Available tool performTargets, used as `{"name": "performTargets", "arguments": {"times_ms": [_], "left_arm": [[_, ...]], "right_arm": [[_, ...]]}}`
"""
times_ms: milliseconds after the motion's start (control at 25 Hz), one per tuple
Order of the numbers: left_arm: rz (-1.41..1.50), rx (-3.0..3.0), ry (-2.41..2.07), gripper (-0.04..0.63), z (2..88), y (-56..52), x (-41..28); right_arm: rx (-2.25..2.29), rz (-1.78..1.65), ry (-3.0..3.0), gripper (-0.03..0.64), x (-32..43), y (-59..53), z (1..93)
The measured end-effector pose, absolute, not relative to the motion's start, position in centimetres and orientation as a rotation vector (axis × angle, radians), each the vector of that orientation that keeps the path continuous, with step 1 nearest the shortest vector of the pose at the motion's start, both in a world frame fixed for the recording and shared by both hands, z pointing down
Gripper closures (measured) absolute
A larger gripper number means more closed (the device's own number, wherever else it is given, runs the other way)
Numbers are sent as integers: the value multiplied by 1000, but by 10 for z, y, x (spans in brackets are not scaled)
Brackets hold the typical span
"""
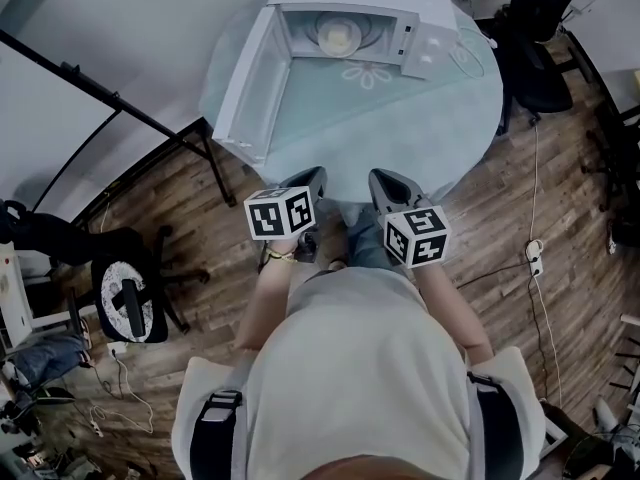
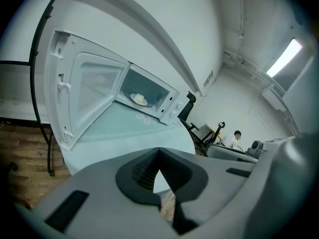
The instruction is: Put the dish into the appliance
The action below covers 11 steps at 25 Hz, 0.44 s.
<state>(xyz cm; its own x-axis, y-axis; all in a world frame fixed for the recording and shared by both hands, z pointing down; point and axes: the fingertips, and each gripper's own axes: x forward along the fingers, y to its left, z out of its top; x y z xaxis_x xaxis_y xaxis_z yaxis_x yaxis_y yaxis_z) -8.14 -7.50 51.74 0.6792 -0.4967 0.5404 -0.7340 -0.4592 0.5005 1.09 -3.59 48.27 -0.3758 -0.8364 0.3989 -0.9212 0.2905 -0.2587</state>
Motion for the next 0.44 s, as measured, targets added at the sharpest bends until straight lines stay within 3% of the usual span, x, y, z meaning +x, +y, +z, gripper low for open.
{"name": "performTargets", "arguments": {"times_ms": [440], "left_arm": [[423,2133,-929,586,527,-69,-86]], "right_arm": [[1587,589,-2394,611,-2,-32,476]]}}
